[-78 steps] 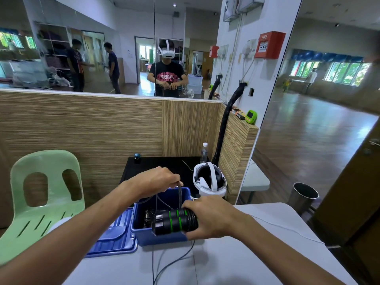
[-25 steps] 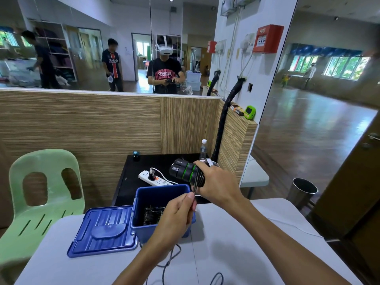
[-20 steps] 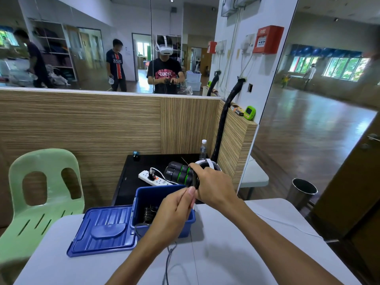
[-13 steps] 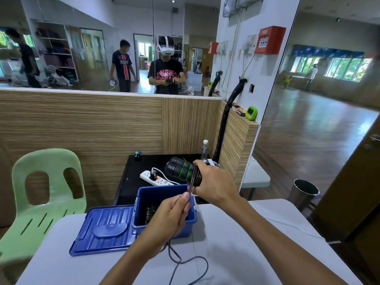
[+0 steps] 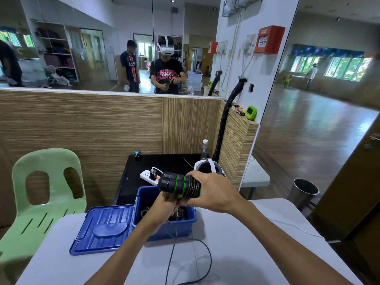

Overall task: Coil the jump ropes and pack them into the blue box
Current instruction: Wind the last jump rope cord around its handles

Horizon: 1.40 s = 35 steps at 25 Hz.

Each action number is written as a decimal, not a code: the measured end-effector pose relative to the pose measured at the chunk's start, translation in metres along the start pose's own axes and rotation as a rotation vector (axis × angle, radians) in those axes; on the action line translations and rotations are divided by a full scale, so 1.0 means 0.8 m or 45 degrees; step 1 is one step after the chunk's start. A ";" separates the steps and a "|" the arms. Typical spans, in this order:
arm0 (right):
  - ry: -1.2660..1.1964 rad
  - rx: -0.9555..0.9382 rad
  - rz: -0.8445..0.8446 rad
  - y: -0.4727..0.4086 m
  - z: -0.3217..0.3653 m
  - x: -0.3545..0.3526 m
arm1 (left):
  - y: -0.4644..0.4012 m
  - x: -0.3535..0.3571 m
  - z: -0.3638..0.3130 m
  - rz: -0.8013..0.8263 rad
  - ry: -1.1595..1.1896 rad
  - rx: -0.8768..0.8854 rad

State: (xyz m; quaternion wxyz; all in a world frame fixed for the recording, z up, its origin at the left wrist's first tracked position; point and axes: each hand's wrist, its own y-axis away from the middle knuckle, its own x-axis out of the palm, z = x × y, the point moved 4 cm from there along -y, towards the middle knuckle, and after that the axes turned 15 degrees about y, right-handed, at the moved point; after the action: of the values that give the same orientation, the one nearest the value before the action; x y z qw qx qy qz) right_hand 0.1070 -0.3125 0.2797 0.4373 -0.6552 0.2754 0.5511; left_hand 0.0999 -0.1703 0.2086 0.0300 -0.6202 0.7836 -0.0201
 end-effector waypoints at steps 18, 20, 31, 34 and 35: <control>0.559 -0.220 0.090 0.014 0.027 0.036 | -0.053 -0.006 -0.095 0.300 -1.591 0.041; 0.547 -0.122 0.093 0.012 0.027 0.038 | -0.043 -0.002 -0.096 0.267 -1.627 0.014; 0.368 0.170 -0.120 -0.016 0.005 0.011 | 0.053 0.033 -0.071 -0.342 -1.384 0.364; 0.420 0.196 -0.142 -0.020 -0.003 0.008 | 0.066 0.037 -0.044 -0.384 -0.968 0.217; 0.438 0.201 -0.157 -0.020 -0.004 0.006 | 0.065 0.038 -0.040 -0.386 -0.731 0.157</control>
State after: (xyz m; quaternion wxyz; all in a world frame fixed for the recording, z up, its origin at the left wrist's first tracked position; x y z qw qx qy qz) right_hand 0.1232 -0.3072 0.2798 0.4668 -0.7189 0.3478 0.3800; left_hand 0.0398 -0.1879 0.2363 0.2837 -0.7071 0.6394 0.1037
